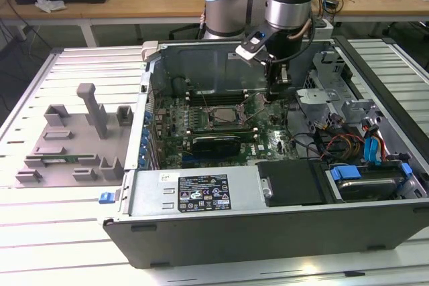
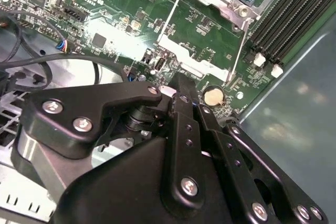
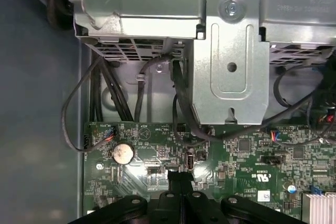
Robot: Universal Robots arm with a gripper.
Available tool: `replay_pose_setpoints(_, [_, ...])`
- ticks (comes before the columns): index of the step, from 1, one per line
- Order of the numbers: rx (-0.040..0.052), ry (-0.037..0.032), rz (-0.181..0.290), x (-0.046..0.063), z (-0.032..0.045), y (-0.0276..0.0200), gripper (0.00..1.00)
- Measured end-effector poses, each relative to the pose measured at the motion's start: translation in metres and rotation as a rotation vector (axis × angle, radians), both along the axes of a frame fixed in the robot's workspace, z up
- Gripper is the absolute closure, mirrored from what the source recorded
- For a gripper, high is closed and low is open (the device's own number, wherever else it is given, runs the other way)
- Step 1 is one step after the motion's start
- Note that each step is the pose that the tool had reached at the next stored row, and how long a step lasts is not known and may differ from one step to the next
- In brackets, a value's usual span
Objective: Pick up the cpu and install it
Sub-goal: 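Close the cpu cover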
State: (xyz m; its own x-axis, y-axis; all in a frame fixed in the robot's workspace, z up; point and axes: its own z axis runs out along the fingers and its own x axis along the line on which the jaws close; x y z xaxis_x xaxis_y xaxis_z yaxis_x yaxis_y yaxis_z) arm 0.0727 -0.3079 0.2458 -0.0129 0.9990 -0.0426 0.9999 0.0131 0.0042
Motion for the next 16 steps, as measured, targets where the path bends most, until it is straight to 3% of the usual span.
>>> replay_pose_setpoints(2, [0.0000, 0.0058, 0.000, 0.001, -0.0035, 0.0000, 0.89])
replay_pose_setpoints(8, [0.0001, 0.0058, 0.000, 0.000, -0.0037, 0.0000, 0.89])
replay_pose_setpoints(16, [0.0000, 0.0058, 0.000, -0.010, -0.0037, 0.0005, 0.89])
